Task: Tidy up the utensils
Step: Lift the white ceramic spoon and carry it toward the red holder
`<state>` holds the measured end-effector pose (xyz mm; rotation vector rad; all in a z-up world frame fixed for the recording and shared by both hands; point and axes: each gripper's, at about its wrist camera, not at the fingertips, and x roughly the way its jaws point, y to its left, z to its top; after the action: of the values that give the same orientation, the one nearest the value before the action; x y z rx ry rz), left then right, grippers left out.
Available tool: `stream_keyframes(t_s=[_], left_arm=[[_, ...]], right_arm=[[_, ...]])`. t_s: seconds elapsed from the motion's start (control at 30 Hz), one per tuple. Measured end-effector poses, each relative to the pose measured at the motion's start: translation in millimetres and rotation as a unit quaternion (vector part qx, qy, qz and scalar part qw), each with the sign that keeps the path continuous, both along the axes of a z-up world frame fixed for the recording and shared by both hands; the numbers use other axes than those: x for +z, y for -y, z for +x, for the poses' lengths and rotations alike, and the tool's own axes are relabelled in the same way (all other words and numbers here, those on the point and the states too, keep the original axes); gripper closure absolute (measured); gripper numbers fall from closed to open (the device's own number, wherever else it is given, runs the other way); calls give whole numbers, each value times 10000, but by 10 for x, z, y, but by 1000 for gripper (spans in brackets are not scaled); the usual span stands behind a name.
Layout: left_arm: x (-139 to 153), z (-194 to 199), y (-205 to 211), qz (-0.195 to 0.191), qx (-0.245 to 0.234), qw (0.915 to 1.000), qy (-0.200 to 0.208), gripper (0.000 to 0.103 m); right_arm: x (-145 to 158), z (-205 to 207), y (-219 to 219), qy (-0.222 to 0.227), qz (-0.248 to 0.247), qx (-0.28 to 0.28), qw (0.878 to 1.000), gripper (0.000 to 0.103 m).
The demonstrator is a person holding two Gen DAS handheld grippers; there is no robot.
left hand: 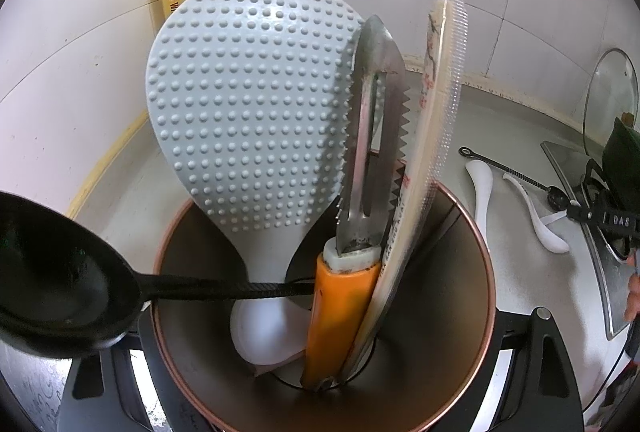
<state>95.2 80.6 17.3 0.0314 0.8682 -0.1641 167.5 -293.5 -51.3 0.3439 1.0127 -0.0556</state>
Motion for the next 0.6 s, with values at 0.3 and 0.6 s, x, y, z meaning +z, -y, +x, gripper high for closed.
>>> stream_keyframes(t_s=[0.3, 0.6], left_arm=[[4, 14, -1, 6, -2, 10000, -7, 12], [-8, 18, 12, 24, -7, 10000, -14, 12]], right_arm=[[-283, -187, -47, -84, 971, -388, 9945, 77], [-323, -96, -236, -218, 764, -318, 9963, 49]])
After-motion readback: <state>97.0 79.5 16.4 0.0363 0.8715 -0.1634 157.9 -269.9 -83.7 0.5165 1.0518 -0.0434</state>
